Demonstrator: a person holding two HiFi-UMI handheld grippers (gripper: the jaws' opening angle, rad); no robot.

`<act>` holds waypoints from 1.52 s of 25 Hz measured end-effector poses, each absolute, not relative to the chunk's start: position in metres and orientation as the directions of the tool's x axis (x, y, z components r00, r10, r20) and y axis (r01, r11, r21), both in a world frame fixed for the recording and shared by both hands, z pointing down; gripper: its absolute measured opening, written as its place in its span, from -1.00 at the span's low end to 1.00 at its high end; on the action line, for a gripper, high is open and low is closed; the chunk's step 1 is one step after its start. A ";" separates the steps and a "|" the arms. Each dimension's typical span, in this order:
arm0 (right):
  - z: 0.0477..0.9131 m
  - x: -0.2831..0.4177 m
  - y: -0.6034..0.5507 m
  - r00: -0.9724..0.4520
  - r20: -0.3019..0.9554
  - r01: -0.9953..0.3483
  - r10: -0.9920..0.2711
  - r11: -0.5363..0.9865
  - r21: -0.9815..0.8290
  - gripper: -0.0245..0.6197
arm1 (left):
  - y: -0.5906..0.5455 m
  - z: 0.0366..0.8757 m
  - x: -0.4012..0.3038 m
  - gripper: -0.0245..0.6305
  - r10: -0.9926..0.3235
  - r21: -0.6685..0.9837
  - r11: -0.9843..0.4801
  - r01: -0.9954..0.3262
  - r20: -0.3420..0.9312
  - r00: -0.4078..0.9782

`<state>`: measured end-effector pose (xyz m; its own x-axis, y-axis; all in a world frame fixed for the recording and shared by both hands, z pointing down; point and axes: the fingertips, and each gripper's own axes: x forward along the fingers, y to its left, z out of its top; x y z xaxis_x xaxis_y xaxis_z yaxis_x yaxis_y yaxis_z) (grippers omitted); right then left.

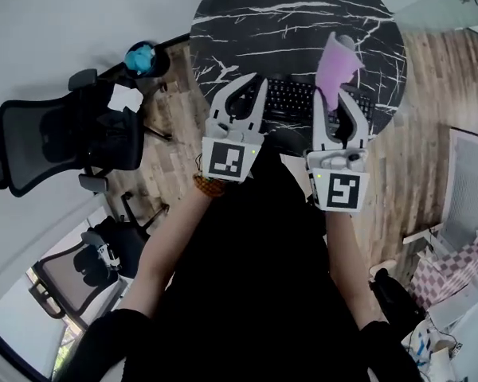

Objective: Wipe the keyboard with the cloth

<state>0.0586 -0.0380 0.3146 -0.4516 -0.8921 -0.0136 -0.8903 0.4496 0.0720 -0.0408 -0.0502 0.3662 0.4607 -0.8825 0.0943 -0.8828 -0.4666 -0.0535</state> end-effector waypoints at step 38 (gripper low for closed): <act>0.374 -0.085 0.325 -0.487 0.191 -0.826 -0.852 0.520 0.215 -0.69 | 0.304 0.360 -0.141 -0.85 -0.884 -0.143 -0.463 -0.875 0.005 0.467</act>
<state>-0.0847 0.3248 0.3737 -0.4865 -0.8524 0.1915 -0.8265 0.5201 0.2154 -0.1412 0.3037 0.3602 0.4674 -0.8840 0.0052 -0.8746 -0.4632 -0.1431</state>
